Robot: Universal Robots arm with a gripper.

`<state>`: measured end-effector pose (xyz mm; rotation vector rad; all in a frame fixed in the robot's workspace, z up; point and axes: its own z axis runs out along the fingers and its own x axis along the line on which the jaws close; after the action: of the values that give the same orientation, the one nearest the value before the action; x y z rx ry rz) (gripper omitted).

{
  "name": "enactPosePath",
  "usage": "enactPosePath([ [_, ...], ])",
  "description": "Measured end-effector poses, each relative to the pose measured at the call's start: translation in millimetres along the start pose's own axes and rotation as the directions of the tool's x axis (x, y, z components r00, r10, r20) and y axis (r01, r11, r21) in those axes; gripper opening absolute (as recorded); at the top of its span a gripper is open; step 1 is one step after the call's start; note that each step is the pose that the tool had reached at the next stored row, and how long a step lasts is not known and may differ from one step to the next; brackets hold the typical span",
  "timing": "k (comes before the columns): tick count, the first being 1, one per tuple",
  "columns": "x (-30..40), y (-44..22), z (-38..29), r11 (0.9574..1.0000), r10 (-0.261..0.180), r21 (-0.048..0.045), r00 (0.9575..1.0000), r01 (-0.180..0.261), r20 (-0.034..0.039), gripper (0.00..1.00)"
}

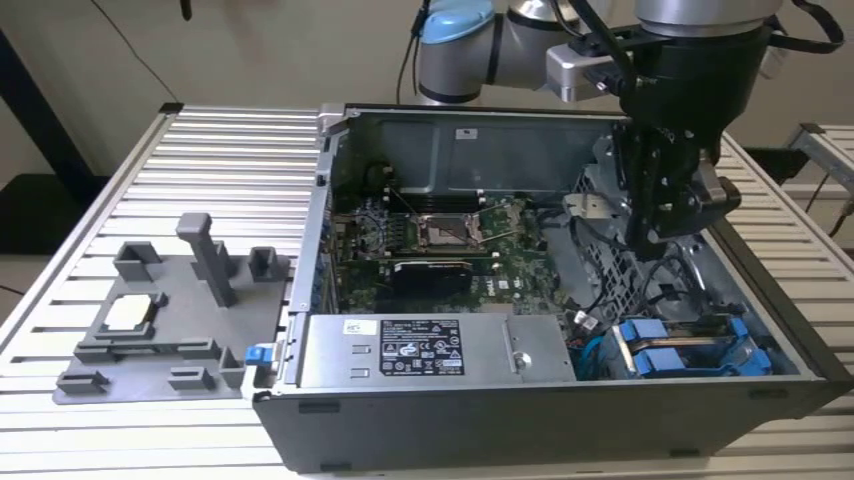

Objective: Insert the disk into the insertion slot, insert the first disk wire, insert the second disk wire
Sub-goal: 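Insert the second disk wire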

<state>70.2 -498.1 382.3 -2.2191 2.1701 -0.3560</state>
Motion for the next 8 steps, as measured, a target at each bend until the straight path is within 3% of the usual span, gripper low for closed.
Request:
enactPosePath([
  [6, 0.0, 0.0, 0.0, 1.0000, 0.000, 0.0000, 1.0000, 0.000, -0.0019, 0.25],
  [7, 0.0, 0.0, 0.0, 1.0000, 0.000, 0.0000, 1.0000, 0.000, -0.0022, 0.17],
  [8, 0.0, 0.0, 0.0, 1.0000, 0.000, 0.0000, 1.0000, 0.000, -0.0026, 0.17],
])
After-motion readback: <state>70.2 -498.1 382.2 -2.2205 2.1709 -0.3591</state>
